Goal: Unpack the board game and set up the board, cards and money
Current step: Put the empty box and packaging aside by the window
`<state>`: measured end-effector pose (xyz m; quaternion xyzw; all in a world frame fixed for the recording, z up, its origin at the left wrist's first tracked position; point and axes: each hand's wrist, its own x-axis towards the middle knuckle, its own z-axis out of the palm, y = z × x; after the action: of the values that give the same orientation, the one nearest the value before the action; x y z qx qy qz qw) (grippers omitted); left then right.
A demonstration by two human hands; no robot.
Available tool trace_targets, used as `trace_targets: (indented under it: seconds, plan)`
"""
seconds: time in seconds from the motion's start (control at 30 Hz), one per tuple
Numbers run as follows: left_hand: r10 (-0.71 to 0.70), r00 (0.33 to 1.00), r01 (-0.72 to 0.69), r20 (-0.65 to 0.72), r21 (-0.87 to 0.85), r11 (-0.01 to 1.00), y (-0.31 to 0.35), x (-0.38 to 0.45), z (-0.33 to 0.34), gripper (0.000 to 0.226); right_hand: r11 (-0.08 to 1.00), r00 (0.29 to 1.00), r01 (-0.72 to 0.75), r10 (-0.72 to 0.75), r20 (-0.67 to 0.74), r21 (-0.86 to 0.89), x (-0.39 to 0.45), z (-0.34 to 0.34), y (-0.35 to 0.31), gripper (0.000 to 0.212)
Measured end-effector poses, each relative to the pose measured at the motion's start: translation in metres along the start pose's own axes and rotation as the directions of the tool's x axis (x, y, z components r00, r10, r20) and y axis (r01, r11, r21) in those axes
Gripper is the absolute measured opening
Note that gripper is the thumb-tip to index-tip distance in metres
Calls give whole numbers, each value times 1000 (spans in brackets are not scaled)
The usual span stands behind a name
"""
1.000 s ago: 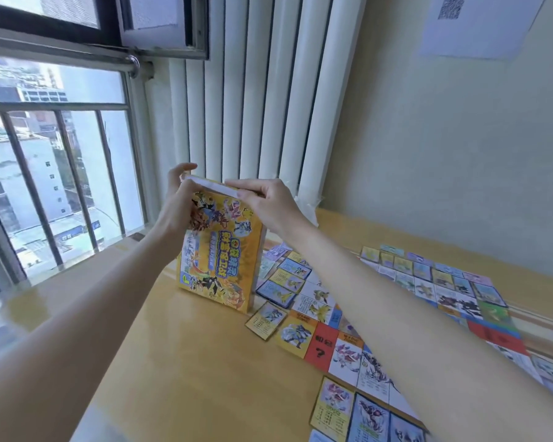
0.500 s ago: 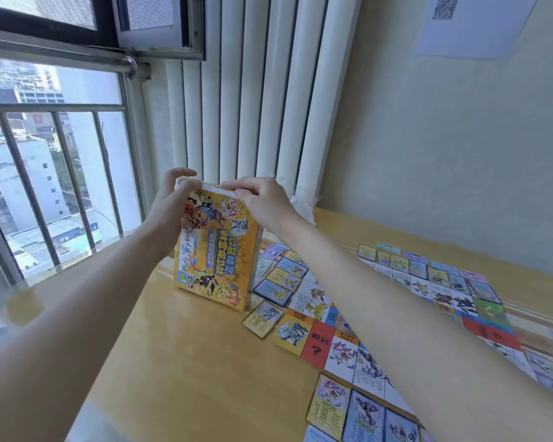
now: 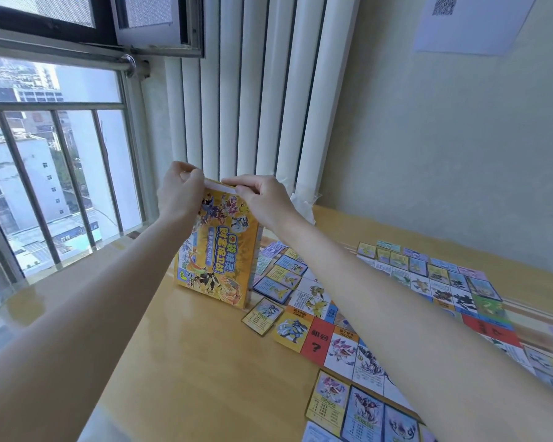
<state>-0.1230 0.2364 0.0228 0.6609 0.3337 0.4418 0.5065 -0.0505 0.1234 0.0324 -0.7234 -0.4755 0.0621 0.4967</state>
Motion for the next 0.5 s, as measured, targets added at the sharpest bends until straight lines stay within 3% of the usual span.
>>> trace_targets:
  seconds: [0.07, 0.13, 0.33, 0.5]
  plan:
    - [27, 997, -18, -75, 121, 993, 1, 5, -4, 23, 1000, 1000, 14, -14, 6, -12, 0, 0, 0, 31]
    - [52, 998, -46, -30, 150, 988, 1, 9, -9, 22, 1000, 1000, 23, -23, -5, -15, 0, 1, 2, 31]
    - [-94, 967, 119, 238, -94, 988, -6, 9, -29, 16, 1000, 995, -22, 23, 99, -9, 6, -2, 4, 31]
    - [-54, 987, 72, 153, -115, 991, -6, 5, -25, 11, 998, 971, -23, 35, 236, -56, 0, -10, 3, 35]
